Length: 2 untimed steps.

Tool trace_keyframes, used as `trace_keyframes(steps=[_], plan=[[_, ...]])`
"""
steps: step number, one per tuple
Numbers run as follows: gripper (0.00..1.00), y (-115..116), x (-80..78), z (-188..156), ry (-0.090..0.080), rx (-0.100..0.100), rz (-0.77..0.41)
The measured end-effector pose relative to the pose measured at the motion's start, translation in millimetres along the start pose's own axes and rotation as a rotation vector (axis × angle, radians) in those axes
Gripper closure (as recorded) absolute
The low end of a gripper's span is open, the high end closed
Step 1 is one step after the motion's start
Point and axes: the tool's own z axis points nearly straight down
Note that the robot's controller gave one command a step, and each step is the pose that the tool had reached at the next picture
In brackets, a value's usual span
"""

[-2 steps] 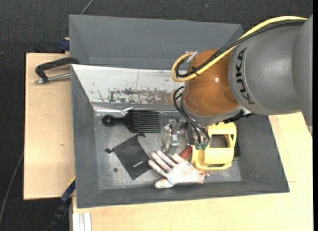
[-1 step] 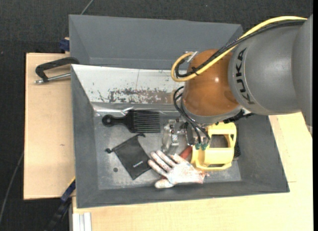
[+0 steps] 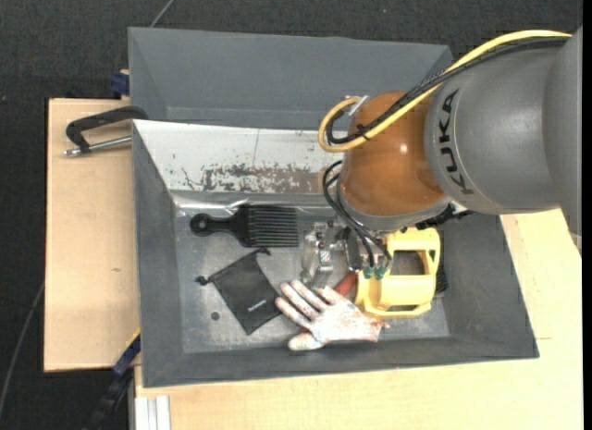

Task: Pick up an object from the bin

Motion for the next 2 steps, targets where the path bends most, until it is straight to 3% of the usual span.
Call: trace_keyframes(steps=[2], plan=[[1.00, 0.0, 0.0, 0.0, 0.000, 0.000, 0.000]])
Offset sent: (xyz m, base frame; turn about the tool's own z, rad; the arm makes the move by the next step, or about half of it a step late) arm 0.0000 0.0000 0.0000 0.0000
